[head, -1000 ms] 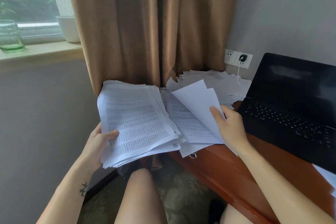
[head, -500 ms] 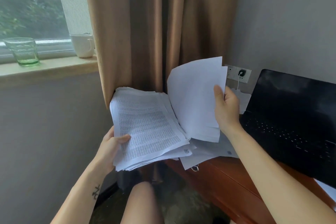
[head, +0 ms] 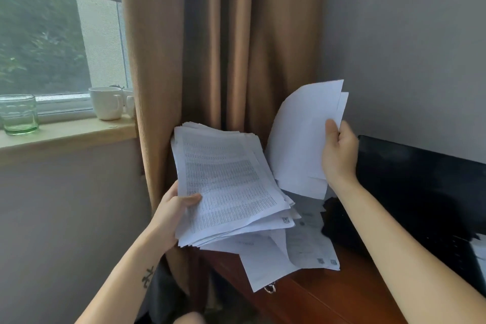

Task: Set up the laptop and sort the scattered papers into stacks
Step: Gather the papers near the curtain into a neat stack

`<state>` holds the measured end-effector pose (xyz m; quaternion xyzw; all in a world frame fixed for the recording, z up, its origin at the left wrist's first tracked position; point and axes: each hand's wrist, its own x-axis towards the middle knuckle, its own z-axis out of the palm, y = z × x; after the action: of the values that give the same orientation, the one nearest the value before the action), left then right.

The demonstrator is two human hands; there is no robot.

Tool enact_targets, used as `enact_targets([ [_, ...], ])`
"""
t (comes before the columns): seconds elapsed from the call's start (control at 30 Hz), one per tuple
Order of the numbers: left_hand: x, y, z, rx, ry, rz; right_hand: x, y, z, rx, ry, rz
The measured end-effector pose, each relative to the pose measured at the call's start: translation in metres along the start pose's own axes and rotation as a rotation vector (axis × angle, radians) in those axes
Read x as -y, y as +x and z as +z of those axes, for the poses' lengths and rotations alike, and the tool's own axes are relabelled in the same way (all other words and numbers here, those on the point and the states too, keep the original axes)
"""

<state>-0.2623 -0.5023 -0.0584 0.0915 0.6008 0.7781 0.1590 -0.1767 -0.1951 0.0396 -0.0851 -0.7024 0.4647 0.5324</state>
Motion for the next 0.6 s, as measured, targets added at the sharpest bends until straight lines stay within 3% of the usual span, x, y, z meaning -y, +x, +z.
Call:
enact_targets([
  [0.17,-0.003,0.022,0.026,0.064,-0.051,-0.041,0.012,0.013,-0.009,0.069,-0.053,-0.15],
  [0.47,0.039,0.049,0.047,0.054,0.013,-0.15,-0.052,-0.03,-0.005,0.541,-0.35,-0.349],
  [0.6,0.057,0.05,0.049,0.055,0.137,-0.183,-0.086,-0.062,-0.004,0.841,-0.446,-0.147],
])
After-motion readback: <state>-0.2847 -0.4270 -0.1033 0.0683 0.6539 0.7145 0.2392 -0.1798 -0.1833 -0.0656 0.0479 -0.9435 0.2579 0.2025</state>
